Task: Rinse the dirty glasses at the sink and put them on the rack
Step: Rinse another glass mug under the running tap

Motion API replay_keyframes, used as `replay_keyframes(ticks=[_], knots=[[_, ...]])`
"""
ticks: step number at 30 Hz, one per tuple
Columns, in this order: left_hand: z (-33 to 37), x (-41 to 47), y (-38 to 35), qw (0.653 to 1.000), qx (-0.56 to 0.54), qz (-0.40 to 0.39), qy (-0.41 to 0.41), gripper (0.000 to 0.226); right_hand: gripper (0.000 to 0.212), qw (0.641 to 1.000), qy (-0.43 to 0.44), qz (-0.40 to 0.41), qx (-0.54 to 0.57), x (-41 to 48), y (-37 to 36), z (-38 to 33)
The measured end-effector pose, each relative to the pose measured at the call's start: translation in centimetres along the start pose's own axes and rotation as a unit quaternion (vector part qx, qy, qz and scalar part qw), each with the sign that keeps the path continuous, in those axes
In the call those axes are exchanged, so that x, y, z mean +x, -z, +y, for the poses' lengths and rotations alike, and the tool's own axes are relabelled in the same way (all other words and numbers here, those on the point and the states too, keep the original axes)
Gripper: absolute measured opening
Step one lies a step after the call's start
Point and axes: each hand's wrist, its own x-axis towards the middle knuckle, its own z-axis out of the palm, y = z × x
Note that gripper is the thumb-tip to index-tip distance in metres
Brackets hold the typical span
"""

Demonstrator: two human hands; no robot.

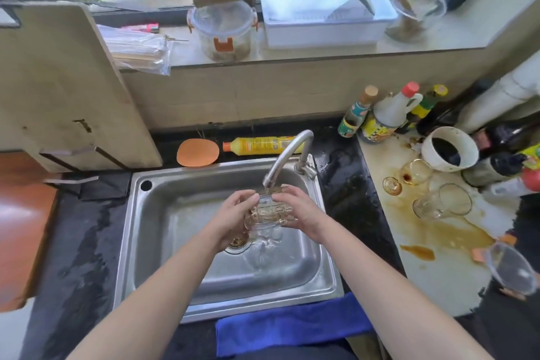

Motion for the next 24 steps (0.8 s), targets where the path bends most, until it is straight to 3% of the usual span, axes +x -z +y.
replay_keyframes(ticks=[6, 9, 11, 15, 17, 19, 24], knots=[[0.2, -0.3, -0.5, 1.0, 0.0, 0.003, -0.023, 0.028, 0.069, 1.0, -0.007, 0.014, 0.018, 0.1, -0.4, 0.0], [-0.1, -0.2, 0.0, 0.999, -0.026, -0.006, -0.036, 0.025, 0.046, 0.999, -0.008, -0.002, 0.036, -0.1, -0.4, -0.2], [-0.2, -0.2, 0.5, 0.997, -0.06, -0.005, -0.042, 0.037, 0.043, 0.998, -0.012, -0.015, 0.059, -0.3, -0.1, -0.2], [0.0, -0.6, 0.8, 0.997, -0.056, -0.008, -0.054, 0.071, 0.052, 0.992, -0.018, -0.034, 0.121, -0.5, 0.2, 0.5], [-0.1, -0.4, 0.7, 0.996, -0.053, -0.018, -0.064, 0.071, 0.051, 0.992, -0.038, -0.032, 0.117, -0.6, 0.1, 0.7], [-0.2, -0.4, 0.5, 0.996, -0.045, -0.027, -0.068, 0.07, 0.063, 0.995, -0.051, -0.027, 0.078, -0.3, 0.0, 0.9], [-0.5, -0.4, -0.1, 0.999, -0.033, -0.014, -0.033, 0.057, 0.078, 0.998, -0.018, 0.017, 0.061, 0.0, -0.1, 1.3]])
